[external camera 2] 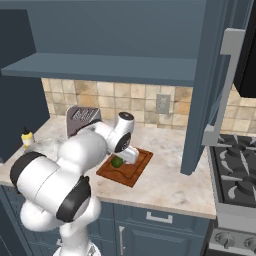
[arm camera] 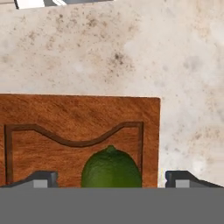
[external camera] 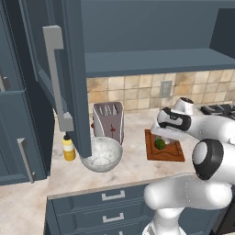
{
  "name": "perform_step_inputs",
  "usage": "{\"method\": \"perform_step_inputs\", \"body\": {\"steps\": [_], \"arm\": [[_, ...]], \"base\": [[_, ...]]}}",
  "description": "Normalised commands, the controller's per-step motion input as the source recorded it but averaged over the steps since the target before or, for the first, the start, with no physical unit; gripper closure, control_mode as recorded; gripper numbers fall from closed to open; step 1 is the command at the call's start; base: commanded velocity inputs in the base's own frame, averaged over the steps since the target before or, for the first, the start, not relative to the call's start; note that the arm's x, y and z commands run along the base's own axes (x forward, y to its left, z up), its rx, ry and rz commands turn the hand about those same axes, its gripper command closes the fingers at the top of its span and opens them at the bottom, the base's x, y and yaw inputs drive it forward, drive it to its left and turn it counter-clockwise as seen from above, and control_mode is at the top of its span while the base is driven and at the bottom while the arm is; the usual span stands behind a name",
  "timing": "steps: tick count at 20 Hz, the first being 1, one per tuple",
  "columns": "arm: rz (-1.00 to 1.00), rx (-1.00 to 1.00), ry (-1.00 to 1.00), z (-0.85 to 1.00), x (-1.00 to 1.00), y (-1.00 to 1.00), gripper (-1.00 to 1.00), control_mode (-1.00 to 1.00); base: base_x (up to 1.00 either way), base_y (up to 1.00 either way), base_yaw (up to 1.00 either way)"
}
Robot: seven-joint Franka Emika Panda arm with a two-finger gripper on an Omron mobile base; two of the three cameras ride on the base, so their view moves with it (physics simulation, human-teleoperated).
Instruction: Open the cabinet. Place the bowl and condiment on the counter. Then place the lime and garlic on the cutting board.
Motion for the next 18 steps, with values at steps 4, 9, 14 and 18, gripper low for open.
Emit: {"method": "perform_step_inputs", "body": {"steps": [4,9,14,18], "arm": [[0.00,0.00,-0.04,0.78,-0.63,0.00,-1.00,-1.00],[0.00,-0.03,-0.17,0.55,-0.96,0.06,-1.00,-1.00],[0.00,-0.16,-0.26,0.68,-0.91,0.35,-1.00,-1.00],[0.00,-0.27,-0.16,1.00,-0.46,0.62,-1.00,-1.00]], "base": [[0.00,0.00,0.00],[0.00,0.00,0.00],[0.00,0.00,0.00],[0.00,0.00,0.00]]}}
